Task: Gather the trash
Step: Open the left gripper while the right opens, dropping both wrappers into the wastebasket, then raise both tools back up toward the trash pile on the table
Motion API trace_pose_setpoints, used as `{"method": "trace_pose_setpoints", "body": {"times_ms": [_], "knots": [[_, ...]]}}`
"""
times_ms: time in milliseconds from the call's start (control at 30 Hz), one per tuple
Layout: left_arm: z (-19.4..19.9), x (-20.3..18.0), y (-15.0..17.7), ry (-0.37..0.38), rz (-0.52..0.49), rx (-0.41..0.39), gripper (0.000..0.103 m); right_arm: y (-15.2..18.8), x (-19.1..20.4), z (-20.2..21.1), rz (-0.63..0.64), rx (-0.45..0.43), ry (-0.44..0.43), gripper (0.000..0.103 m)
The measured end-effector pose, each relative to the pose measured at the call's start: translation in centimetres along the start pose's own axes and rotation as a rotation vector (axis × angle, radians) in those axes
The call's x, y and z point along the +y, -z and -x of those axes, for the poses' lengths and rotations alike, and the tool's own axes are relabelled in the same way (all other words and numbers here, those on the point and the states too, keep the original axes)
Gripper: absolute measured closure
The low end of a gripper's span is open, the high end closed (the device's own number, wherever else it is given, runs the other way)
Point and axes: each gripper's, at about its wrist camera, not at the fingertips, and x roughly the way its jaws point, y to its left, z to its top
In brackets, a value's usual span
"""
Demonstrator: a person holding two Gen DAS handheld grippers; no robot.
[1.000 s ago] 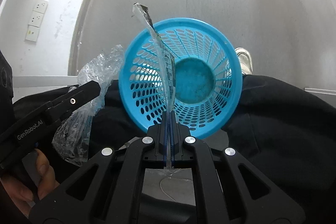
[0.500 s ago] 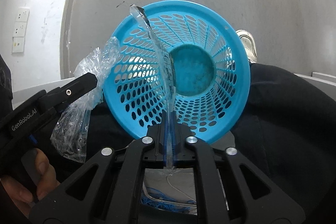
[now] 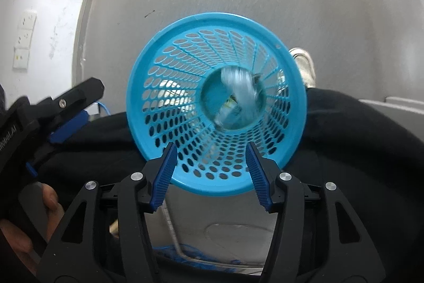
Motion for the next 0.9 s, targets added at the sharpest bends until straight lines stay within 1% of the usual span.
{"method": "trace_pose_setpoints", "body": {"times_ms": [133,200,233,300,367,500,567,633,700,767,833,900], "knots": [[1.5,0.1,0.4,-0.026,-0.023,-0.027,0.022,0.9,1.2,1.9,0.075,-0.064,0.059,0.048],[2.6,0.3,0.9,-0.035,-0.029,-0.041,0.022,1.5,1.5,3.1,0.088,-0.102,0.068,0.046],[2.9,0.2,1.3,-0.046,-0.035,-0.047,0.022,1.9,1.5,3.7,0.092,-0.116,0.064,0.045],[3.5,0.0,1.8,-0.068,-0.065,-0.054,0.022,2.6,1.3,4.6,0.1,-0.128,0.025,0.041],[4.4,-0.6,2.4,-0.071,-0.095,-0.083,0.022,3.3,1.6,5.6,0.12,-0.146,0.02,0.04],[7.0,-0.9,3.7,-0.055,-0.127,-0.164,0.022,4.6,2.4,7.8,0.148,-0.215,0.048,0.039],[7.7,-0.8,4.4,-0.05,-0.134,-0.184,0.022,5.6,2.7,9.1,0.164,-0.254,0.07,0.034],[8.7,-0.7,5.1,-0.062,-0.143,-0.199,0.022,6.7,3.0,10.2,0.192,-0.277,0.061,0.031],[9.9,-0.9,6.0,-0.049,-0.149,-0.219,0.023,7.7,2.9,11.5,0.198,-0.31,0.052,0.029],[11.2,-0.7,7.0,-0.024,-0.161,-0.244,0.023,9.0,2.6,13.2,0.181,-0.367,0.05,0.024],[12.6,-0.7,8.1,-0.019,-0.172,-0.27,0.022,10.2,2.0,14.7,0.156,-0.415,0.044,0.022],[13.8,-0.6,9.2,-0.011,-0.186,-0.298,0.023,11.2,1.8,15.9,0.142,-0.44,0.028,0.021]]}}
